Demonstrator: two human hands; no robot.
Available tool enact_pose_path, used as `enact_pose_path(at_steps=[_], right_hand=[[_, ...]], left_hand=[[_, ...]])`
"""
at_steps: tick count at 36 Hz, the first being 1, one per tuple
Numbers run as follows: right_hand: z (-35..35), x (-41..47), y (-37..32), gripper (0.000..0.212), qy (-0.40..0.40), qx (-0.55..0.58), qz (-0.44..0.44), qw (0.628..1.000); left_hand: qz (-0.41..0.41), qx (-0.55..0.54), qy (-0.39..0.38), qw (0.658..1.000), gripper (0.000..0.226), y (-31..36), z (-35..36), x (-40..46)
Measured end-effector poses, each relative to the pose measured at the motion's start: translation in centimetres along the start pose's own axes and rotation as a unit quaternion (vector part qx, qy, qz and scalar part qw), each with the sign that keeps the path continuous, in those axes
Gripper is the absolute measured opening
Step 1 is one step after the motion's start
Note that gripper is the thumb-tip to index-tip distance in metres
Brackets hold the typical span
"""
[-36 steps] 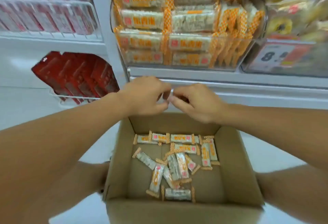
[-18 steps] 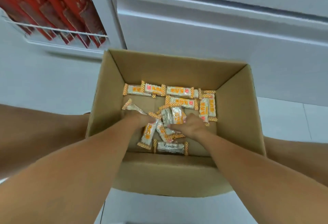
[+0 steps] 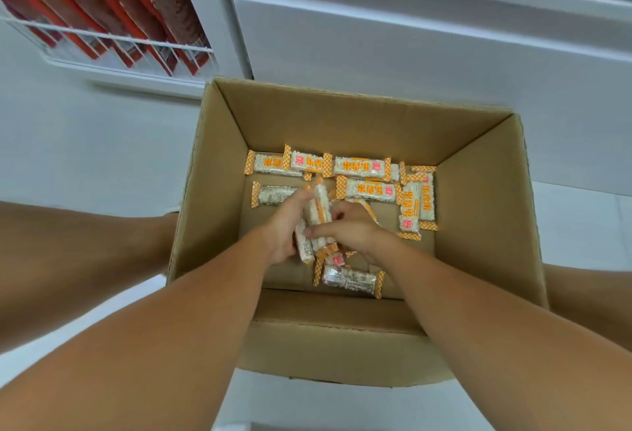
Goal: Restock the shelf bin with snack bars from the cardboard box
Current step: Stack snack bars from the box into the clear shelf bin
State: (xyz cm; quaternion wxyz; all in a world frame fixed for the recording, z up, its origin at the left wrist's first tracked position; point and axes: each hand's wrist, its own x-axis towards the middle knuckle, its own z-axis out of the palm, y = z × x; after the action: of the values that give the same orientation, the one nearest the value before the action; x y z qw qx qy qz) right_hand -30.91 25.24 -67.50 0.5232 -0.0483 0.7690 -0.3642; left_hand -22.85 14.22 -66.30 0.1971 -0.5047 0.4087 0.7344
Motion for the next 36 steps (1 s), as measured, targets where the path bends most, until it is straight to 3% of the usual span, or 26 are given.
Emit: enact_pose_path(at_steps=[2,4,7,10,11,17,21,23,26,28,32,36], right_hand=[[0.0,-0.3,0.1,0.048,-0.014,0.059,-0.015,0.998],[-0.1,-0.5,0.4,0.046,-0.027,0.114,-0.016,0.993],[-0.8,-1.2,0.8,0.037,-0.032,0.169,-0.002,0.985],[-1.8,-2.0,1.0,0.027,-0.021,0.200,0.011,0.979],[-2.2,-2.0,1.0,0.024,-0.017,0.208,0.014,0.978],[-4.3,-2.7,0.3,0.037,-0.066,0.235,0.051,0.968],[-6.3,-4.8,-1.0,0.024,-0.138,0.278,0.020,0.950],[-7.0,-6.2,-2.0,0.009,-0.166,0.265,-0.006,0.950],[-7.6,-8.0,-3.4,0.008,-0.147,0.177,-0.030,0.973],[-8.1,-9.5,-4.7,0.029,-0.110,0.081,-0.053,0.989],[-10.5,-14.2,-8.6,0.045,-0.053,-0.121,-0.099,0.986],[-14.6,-19.4,-12.6,0.086,-0.019,-0.097,-0.182,0.978]], left_hand=[[0.010,0.063,-0.005,0.998,0.052,-0.2,-0.1,0.3],[0.022,0.091,-0.009,0.996,0.078,-0.4,-0.2,0.6],[0.041,0.047,-0.030,0.998,0.103,-0.7,-0.1,0.8],[0.051,-0.003,-0.008,0.999,0.151,-1.1,-0.4,1.3],[0.051,-0.010,0.002,0.999,0.158,-1.1,-0.6,1.6],[0.044,-0.011,-0.025,0.999,0.118,0.7,-1.0,-0.4],[0.077,-0.023,-0.107,0.991,0.057,2.6,0.1,-3.4],[0.096,-0.016,-0.136,0.986,0.055,3.4,0.7,-4.8],[0.121,0.021,-0.143,0.982,0.072,4.7,1.6,-6.5],[0.141,0.082,-0.134,0.977,0.084,5.5,2.4,-7.9],[0.179,0.184,-0.152,0.955,0.051,7.8,3.6,-12.3],[0.222,0.293,-0.156,0.917,0.052,12.0,4.7,-17.9]])
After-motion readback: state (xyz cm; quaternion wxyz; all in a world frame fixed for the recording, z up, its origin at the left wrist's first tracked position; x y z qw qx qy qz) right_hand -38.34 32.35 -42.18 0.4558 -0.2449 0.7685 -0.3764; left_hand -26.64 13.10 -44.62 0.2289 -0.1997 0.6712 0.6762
